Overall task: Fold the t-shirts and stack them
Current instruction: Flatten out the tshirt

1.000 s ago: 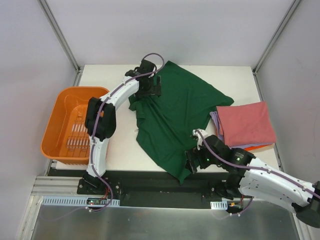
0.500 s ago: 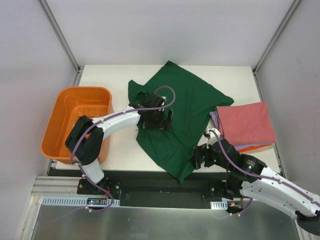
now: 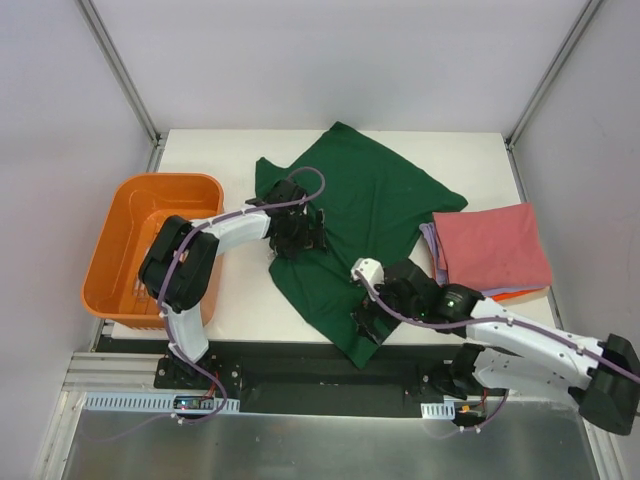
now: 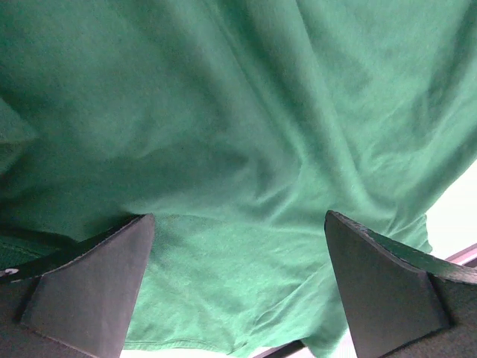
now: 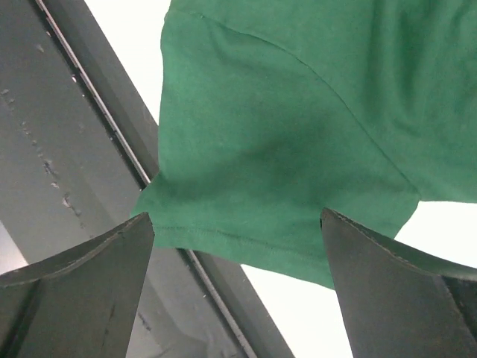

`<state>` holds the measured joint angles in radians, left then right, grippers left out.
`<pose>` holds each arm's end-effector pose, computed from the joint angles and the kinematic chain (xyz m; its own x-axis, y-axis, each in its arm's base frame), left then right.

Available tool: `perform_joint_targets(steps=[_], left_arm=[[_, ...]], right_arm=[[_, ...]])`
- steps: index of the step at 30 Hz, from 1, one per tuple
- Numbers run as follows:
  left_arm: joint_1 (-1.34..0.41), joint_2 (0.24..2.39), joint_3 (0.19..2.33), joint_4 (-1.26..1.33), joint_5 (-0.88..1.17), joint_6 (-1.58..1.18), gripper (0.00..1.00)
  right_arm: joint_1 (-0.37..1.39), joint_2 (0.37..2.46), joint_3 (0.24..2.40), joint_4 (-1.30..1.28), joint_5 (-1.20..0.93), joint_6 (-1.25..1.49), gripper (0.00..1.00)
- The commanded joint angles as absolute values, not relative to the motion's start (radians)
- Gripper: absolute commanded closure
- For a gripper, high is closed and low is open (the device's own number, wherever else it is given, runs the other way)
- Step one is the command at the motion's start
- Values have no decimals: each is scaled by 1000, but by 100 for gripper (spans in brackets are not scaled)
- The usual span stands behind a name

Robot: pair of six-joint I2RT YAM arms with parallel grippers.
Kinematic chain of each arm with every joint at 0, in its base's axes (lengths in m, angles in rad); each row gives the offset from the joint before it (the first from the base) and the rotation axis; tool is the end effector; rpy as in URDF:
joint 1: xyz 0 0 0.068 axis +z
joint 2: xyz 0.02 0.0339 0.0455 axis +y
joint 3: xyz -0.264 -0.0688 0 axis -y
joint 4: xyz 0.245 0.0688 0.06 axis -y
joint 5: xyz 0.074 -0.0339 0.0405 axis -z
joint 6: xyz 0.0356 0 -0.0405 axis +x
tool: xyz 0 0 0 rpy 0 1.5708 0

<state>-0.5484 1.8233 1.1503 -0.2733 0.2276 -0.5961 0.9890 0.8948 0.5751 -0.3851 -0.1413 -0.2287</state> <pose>0.3188 -0.2042 0.1752 -0.9212 -0.0781 -0.3811 0.1248 0.8685 -0.4797 0.0999 0.1611 0.2286 -0.1459 -0.6302 -0.7626 -0.9437 0.3199 -0.0838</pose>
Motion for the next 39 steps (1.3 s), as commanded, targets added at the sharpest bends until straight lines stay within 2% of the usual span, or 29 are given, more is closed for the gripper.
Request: perform_joint_targets(steps=[1, 5, 9, 13, 17, 20, 27, 33, 39], left_arm=[[-482, 1908, 1198, -276, 192, -554, 1], [-401, 1997, 1319, -322, 206, -526, 1], [-342, 2083, 1475, -391, 42, -473, 1], [-281, 2206, 1765, -570, -72, -439, 1], [-253, 2229, 1894, -611, -42, -413, 1], [-262, 2185, 1913, -611, 33, -405, 1], [-362, 1990, 1691, -583, 60, -411, 1], [-423, 1823, 1323, -393, 175, -514, 1], [-379, 1787, 1137, -322, 132, -542, 1]], right_arm=[[988, 1024, 681, -304, -151, -387, 4], [919, 1152, 756, -279, -55, -283, 4], [703, 1277, 837, -273, -113, -134, 4], [563, 1419, 919, -288, -152, -80, 4], [511, 1531, 1015, -321, -132, -61, 4], [502, 1606, 1107, -325, -103, -103, 4], [436, 1817, 1305, -371, 35, -127, 4], [405, 1974, 1411, -446, -86, -106, 3], [460, 1961, 1353, -471, -137, -61, 1]])
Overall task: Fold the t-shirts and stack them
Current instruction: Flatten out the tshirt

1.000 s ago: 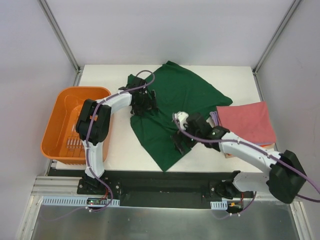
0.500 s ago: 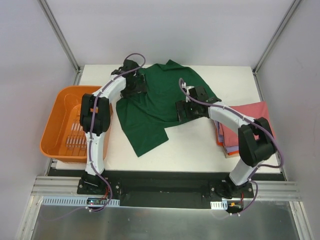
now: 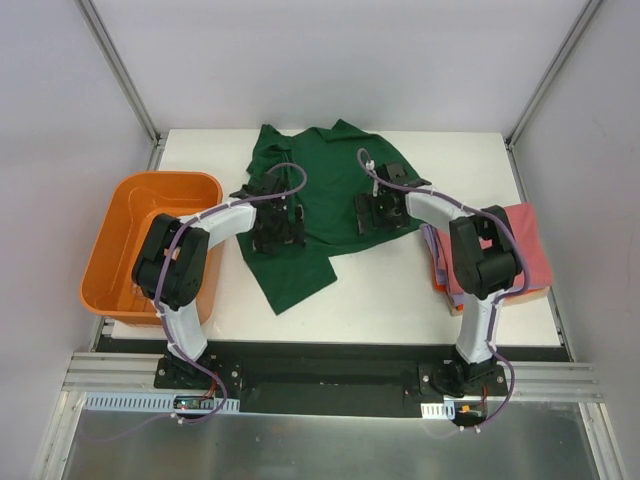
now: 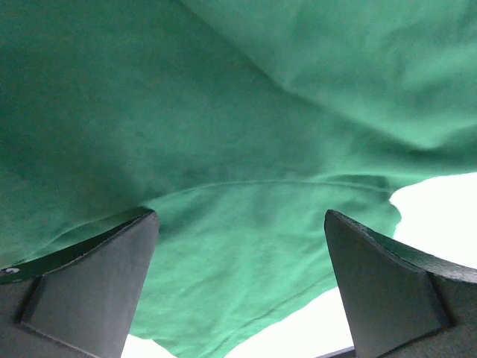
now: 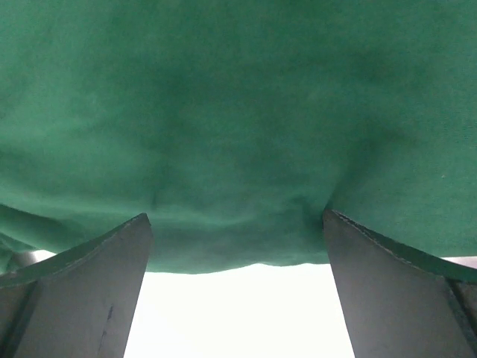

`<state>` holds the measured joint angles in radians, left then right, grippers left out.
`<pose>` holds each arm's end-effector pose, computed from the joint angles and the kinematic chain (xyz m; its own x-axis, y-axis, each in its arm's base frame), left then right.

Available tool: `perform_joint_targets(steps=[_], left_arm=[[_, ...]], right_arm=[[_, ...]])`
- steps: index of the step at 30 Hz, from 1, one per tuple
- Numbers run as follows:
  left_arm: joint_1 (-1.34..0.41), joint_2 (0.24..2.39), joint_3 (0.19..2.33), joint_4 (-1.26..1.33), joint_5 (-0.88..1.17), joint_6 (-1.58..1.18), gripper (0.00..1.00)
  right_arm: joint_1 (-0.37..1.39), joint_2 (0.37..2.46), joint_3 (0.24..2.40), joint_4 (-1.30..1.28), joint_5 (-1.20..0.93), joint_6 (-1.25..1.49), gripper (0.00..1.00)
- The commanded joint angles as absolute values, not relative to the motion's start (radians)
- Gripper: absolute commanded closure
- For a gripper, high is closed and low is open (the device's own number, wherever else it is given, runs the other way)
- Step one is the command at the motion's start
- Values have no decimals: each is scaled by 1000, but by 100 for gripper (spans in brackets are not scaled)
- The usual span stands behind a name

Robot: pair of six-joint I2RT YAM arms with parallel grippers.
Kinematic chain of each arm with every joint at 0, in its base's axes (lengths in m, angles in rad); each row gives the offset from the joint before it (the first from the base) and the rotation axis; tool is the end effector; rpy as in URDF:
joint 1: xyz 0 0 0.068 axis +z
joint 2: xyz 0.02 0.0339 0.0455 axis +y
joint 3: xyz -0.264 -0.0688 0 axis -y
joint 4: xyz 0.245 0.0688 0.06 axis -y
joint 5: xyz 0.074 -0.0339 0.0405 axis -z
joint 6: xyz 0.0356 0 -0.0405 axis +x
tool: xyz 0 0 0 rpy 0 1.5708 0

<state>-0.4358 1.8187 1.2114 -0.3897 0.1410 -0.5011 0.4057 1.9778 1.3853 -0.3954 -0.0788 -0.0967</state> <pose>0.3419 -0.1647 0.1871 -0.9017 -0.1048 -0.4194 0.0615 0.9293 -0.3643 0.3862 0.1689 0.1775 -0.7217 -0.4147 -0.5542 -0.5053 0.8629 0.0123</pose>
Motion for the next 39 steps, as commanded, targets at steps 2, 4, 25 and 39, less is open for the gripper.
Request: perform_joint_targets(steps=[2, 4, 25, 39], left_arm=[[-347, 1786, 1100, -322, 102, -548, 1], [-321, 1778, 1062, -324, 28, -563, 1], [-172, 1642, 1005, -315, 159, -494, 1], [-252, 1474, 764, -307, 153, -581, 1]], right_arm=[[514, 1916, 1303, -483, -94, -34, 1], [569, 1867, 1229, -498, -46, 27, 1], [904, 1462, 1055, -555, 285, 290, 4], [756, 1445, 848, -468, 183, 304, 4]])
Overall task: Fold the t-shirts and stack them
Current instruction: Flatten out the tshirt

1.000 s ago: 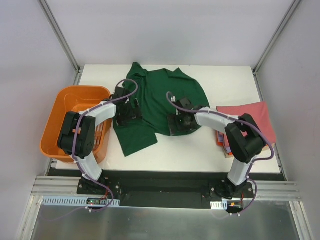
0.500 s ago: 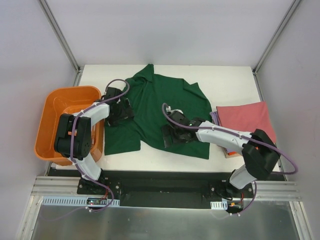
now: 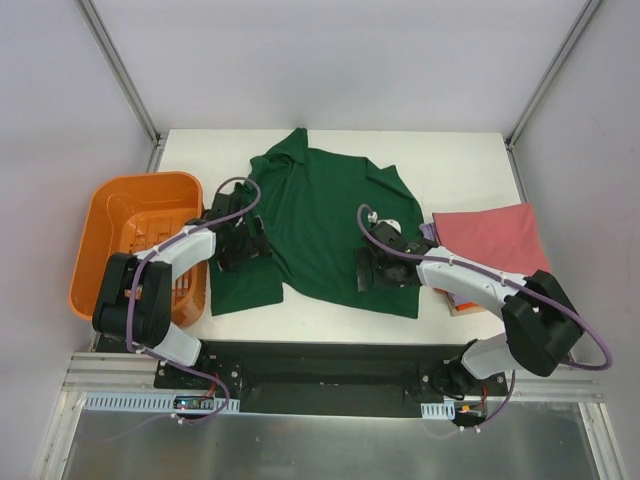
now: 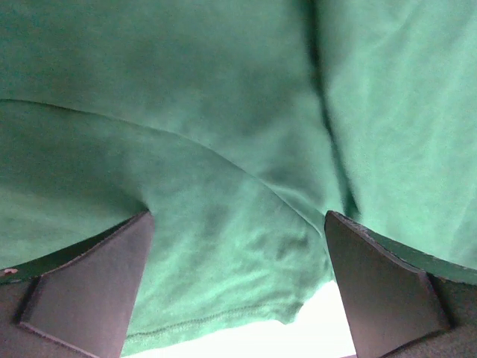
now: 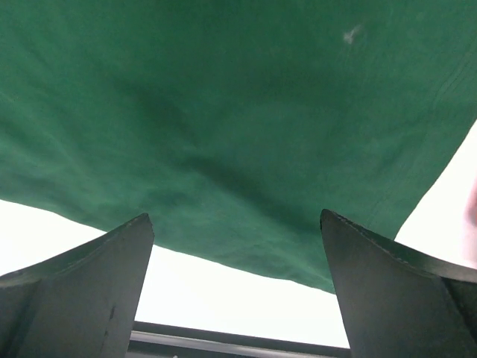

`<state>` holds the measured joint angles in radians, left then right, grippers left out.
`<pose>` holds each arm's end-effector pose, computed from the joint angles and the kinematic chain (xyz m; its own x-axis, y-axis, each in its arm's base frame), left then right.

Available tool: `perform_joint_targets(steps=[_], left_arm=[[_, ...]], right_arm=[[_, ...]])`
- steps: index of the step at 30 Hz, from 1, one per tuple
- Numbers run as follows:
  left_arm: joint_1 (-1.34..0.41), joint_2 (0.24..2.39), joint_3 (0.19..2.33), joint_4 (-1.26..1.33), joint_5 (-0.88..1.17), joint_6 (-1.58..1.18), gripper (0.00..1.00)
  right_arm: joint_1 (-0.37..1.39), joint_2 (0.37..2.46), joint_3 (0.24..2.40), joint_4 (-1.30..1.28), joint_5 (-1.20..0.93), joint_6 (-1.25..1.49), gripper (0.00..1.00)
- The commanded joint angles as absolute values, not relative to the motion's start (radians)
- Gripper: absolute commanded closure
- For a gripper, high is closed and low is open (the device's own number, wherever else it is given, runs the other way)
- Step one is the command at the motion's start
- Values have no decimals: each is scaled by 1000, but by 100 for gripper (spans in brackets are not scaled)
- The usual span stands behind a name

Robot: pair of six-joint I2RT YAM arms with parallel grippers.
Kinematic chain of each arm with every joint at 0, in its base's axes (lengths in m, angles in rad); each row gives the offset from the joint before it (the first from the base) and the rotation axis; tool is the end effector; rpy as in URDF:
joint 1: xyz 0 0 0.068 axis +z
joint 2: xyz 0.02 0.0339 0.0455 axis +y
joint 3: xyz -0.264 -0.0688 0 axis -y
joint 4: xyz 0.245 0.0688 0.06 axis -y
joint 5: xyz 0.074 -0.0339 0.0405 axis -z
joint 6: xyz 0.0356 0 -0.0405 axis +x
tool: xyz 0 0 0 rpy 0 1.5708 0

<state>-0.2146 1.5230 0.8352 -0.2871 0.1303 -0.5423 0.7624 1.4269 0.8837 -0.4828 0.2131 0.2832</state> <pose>0.2883 -0.0676 0.1776 -0.8384 -0.3410 -0.4252 -0.1755 0.9074 -0.3818 0.2072 0.1874 0.2065 -0.7603 -0.3485 -0.5481 -0.3992 0.9164 -0.0289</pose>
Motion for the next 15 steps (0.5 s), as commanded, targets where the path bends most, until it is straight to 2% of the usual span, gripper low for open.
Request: perform_joint_targets(steps=[1, 9, 15], left_arm=[[-256, 1459, 737, -307, 159, -590, 1], [-262, 1246, 546, -362, 107, -638, 1], [-294, 1112, 463, -387, 163, -678, 1]], right_arm=[[749, 1448, 836, -468, 180, 307, 4], [719, 1365, 704, -471, 181, 318, 4], [698, 1279, 621, -474, 224, 322, 4]])
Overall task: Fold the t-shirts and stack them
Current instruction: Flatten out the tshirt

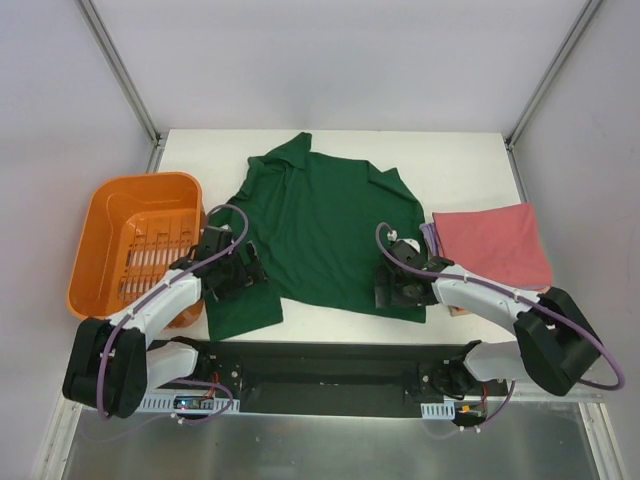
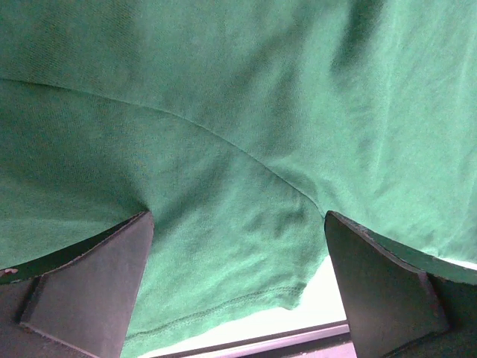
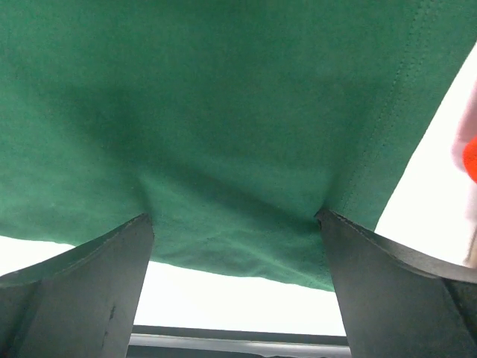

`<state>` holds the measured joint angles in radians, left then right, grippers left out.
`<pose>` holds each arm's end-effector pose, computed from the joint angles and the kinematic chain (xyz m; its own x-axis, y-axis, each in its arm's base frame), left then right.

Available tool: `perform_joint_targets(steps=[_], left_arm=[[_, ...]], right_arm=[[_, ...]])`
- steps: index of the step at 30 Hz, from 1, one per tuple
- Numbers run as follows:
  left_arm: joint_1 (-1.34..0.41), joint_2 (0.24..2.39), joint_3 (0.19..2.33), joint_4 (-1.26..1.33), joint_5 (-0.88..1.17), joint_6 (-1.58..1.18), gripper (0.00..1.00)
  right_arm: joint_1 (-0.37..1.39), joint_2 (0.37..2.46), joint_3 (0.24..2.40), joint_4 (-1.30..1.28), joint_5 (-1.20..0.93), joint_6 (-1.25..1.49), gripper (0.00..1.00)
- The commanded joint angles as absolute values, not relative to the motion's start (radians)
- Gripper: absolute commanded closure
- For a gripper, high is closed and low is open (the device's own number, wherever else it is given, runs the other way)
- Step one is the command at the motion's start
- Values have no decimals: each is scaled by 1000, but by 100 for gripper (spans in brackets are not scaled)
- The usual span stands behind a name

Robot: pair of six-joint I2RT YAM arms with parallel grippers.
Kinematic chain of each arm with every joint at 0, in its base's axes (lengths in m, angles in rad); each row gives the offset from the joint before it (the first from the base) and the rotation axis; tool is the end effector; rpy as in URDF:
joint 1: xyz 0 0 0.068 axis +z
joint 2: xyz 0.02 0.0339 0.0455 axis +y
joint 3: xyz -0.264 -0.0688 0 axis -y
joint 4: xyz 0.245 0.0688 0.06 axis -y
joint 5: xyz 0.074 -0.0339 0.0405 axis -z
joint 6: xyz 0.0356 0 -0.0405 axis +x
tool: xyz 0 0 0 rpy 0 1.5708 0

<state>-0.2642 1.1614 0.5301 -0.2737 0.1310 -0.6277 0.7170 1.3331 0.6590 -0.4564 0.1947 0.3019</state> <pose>0.2069 -0.0608 0.1736 -0.8122 -0.3835 -0.4396 -0.1732 0.8782 -0.4459 0.1803 0.1480 0.1655 -0.8243 -0.3316 -0.4590 -0.3535 0.9346 -0.0404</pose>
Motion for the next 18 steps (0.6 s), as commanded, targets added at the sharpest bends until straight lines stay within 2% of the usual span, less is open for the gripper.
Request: perform_joint_targets(steps=[1, 9, 14, 18], left_arm=[[-314, 1089, 459, -393, 164, -690, 1], [-420, 962, 482, -469, 124, -746, 1], [-422, 988, 632, -476, 103, -707, 1], [-423, 1044, 790, -471, 11, -693, 1]], right_arm=[[693, 1269, 615, -474, 232, 319, 4], [676, 1178, 620, -502, 223, 259, 4], [680, 1154, 736, -511, 144, 147, 4], [677, 1196, 888, -535, 192, 49, 4]])
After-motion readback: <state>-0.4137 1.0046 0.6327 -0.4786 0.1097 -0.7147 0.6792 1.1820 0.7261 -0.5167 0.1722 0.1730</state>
